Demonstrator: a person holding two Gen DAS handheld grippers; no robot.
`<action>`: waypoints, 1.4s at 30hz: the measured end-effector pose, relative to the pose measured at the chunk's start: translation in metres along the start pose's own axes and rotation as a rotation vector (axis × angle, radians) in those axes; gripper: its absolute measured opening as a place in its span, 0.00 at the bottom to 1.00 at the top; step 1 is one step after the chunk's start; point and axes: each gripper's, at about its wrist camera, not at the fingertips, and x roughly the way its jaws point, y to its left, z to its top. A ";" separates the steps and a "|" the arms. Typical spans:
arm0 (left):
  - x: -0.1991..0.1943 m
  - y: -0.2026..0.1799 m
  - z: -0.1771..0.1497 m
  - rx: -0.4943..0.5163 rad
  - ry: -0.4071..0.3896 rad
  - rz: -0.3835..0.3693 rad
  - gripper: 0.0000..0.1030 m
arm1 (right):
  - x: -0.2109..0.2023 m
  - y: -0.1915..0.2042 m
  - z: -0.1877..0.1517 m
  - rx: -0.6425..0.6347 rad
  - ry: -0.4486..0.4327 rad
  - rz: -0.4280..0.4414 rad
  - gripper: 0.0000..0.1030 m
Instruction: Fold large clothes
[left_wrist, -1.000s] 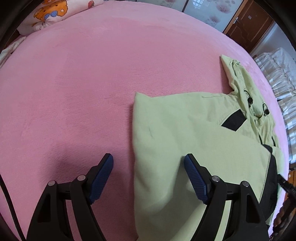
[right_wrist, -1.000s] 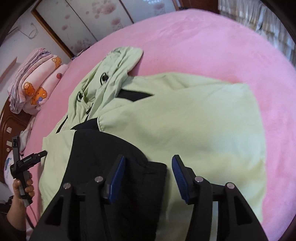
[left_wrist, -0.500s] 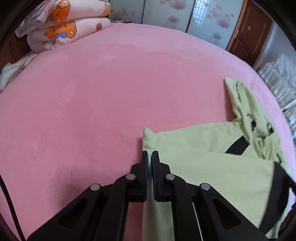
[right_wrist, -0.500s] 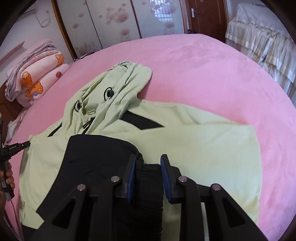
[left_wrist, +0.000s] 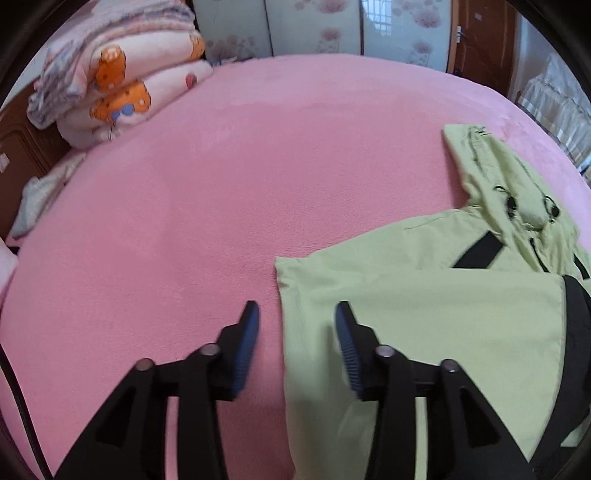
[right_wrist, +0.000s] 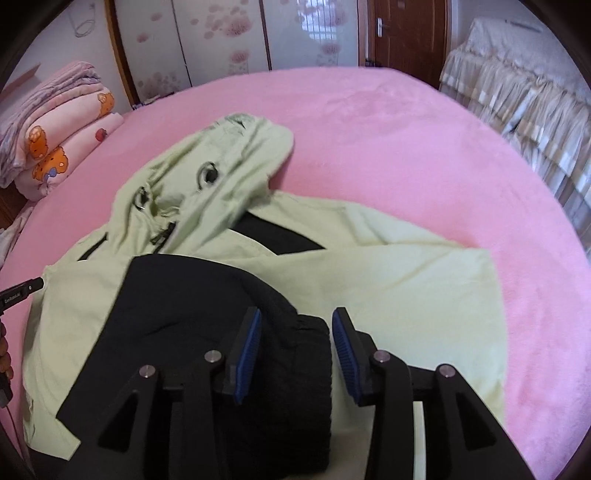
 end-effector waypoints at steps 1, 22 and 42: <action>-0.011 -0.006 -0.004 0.010 -0.013 -0.010 0.56 | -0.006 0.004 -0.002 -0.005 -0.012 -0.003 0.47; -0.048 -0.079 -0.134 -0.033 0.040 -0.161 0.76 | 0.001 0.140 -0.085 -0.140 0.054 0.163 0.51; -0.006 0.008 -0.123 -0.213 0.086 -0.118 0.92 | 0.024 0.000 -0.064 0.039 0.053 -0.132 0.48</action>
